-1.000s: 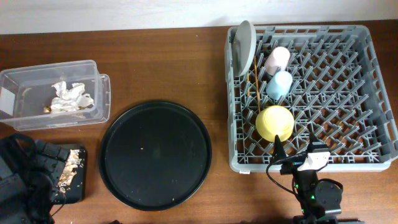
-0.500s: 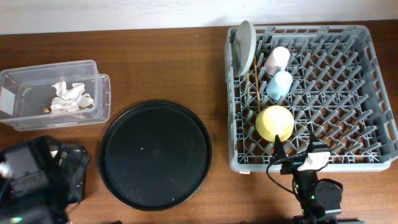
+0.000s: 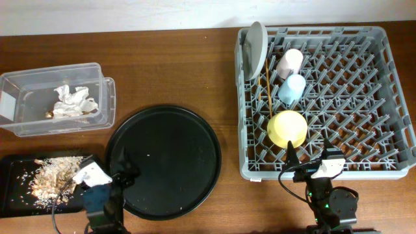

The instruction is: Sort waste into correct bins and load items into the dishwasher rack

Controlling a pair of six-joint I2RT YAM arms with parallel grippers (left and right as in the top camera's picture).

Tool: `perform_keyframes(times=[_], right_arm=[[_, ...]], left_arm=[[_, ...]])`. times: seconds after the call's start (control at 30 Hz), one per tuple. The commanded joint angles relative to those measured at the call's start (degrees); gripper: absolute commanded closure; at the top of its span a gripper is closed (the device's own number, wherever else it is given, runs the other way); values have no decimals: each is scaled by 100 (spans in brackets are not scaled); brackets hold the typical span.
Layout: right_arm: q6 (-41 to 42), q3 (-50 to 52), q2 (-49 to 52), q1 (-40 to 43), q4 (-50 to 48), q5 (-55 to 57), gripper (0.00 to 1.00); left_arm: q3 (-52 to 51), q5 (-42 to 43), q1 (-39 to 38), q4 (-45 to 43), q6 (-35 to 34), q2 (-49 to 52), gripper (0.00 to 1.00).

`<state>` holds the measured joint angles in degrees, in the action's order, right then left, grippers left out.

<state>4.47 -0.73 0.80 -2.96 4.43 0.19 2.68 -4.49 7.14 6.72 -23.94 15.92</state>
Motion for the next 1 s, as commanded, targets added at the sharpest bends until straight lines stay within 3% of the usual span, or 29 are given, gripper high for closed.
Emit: perform_keyframes(times=[0.0,0.17,0.33,0.4,0.43,0.67,0.97], right_arm=[[-20,42,-48,46,24,48,2],[-20,42,-48,46,24,48,2],[-20,42,-48,46,24,48,2],[-20,42,-50,46,24,48,2],[-20,42,-48,46,24,48,2],[-20,42,-48,46,24,48,2],[-20,42,-48,46,22,48,2]], left_arm=[[-149,177,-85,-90,732,-623,1],[-216,175,-214,-378,911,-1563,1],[-216,175,-216,-1014,1856,-1565,1],[-216,175,-216,-509,2072,-1565,0],[-216,247,-216,-195,2083,-1563,1],[-216,345,-772,-192,2081,-1565,0],[-216,345,-787,-192,2081,-1563,1]])
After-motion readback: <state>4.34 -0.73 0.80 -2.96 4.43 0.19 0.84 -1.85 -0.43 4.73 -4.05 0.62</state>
